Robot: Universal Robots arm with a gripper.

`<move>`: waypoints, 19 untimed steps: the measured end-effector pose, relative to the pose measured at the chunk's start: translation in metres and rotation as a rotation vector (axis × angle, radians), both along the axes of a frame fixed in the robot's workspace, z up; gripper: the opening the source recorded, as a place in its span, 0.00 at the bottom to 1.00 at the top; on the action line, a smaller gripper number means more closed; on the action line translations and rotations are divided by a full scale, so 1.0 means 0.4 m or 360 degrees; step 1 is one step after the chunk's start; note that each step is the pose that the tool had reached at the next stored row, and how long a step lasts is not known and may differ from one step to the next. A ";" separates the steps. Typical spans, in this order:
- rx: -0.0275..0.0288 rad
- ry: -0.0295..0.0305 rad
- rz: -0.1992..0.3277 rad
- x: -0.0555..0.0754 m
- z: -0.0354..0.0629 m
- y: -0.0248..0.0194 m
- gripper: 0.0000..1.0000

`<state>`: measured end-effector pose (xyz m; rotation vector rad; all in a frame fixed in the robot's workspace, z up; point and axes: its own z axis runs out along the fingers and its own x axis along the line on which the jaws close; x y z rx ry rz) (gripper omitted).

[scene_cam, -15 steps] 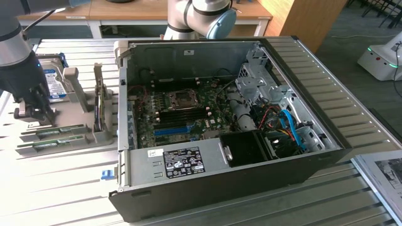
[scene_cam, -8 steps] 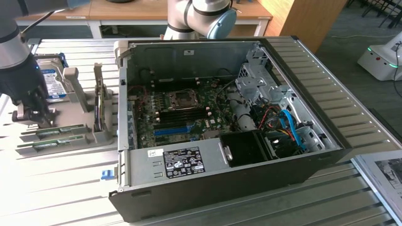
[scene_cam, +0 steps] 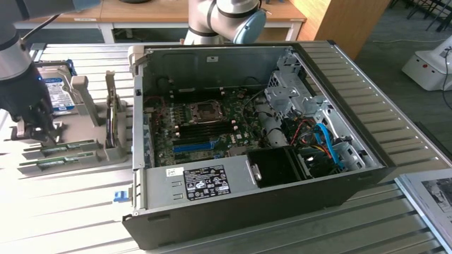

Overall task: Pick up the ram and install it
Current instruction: 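Pick up the ram and move it above insertion slot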

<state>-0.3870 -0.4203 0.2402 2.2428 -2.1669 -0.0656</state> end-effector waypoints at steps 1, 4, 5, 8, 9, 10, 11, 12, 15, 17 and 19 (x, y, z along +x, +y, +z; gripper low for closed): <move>0.00000 0.00000 0.0000 0.000 0.000 -0.002 0.31; 0.00000 0.00000 0.0000 -0.002 0.000 -0.008 0.31; 0.00000 0.00000 0.0000 -0.002 0.000 -0.011 0.31; 0.00001 -0.00001 0.0000 -0.004 0.000 -0.017 0.31; 0.00001 -0.00001 0.0000 -0.004 0.000 -0.019 0.31; 0.00000 0.00000 0.0000 -0.005 0.000 -0.021 0.31; -0.00001 0.00001 0.0000 -0.005 0.000 -0.023 0.31; 0.00000 0.00000 0.0000 -0.005 0.000 -0.025 0.31; 0.00000 0.00000 0.0000 -0.005 0.000 -0.025 0.31; 0.00000 0.00000 0.0000 -0.005 0.000 -0.025 0.31; 0.00000 0.00000 0.0000 -0.005 0.000 -0.025 0.31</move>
